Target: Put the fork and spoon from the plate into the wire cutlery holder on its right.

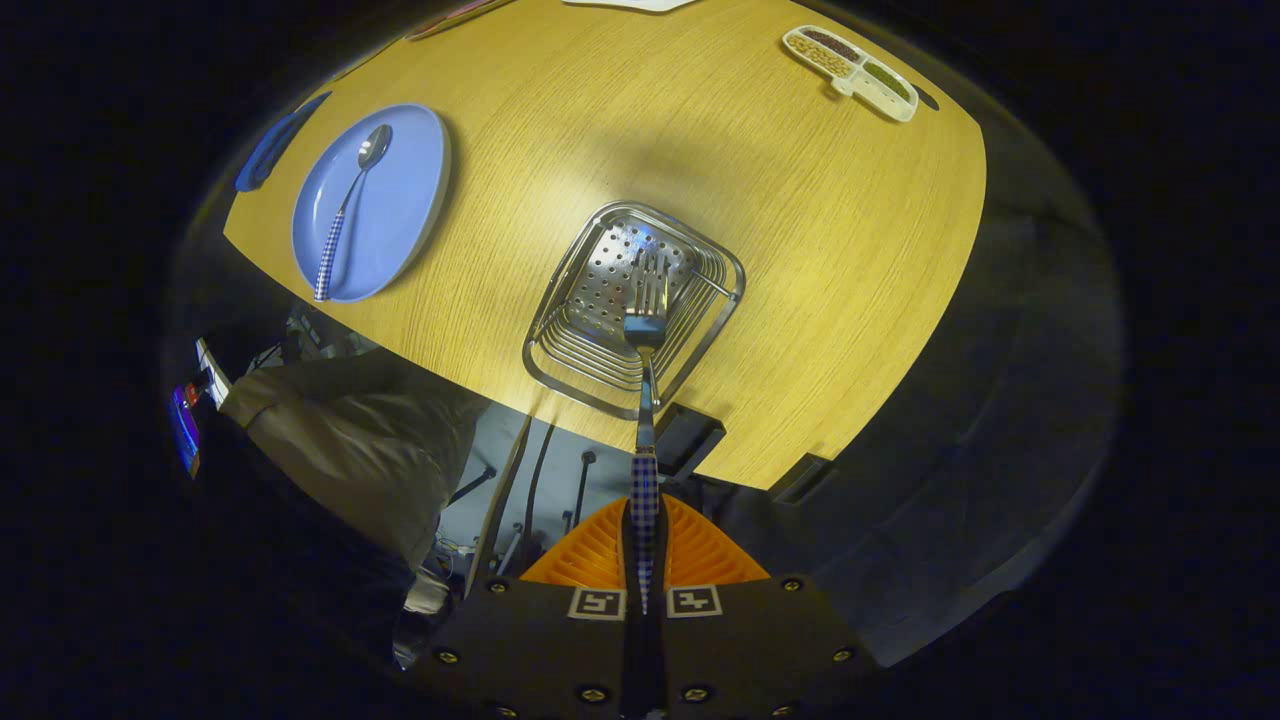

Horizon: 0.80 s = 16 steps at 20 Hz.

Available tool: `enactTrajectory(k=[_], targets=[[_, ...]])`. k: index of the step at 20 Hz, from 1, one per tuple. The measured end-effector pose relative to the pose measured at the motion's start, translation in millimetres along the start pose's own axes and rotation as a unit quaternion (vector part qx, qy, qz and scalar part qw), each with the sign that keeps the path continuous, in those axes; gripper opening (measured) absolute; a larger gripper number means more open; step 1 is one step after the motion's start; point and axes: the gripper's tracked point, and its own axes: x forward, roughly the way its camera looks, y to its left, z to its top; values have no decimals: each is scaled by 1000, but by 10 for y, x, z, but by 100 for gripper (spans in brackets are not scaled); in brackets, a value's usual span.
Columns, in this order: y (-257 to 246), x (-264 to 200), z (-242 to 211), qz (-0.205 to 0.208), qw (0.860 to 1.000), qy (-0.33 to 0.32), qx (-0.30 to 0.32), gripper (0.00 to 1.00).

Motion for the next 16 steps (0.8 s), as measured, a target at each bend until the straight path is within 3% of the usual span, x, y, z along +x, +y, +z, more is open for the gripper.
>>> enactTrajectory(k=[16], targets=[[-29,155,378,10,997,71,26,1]])
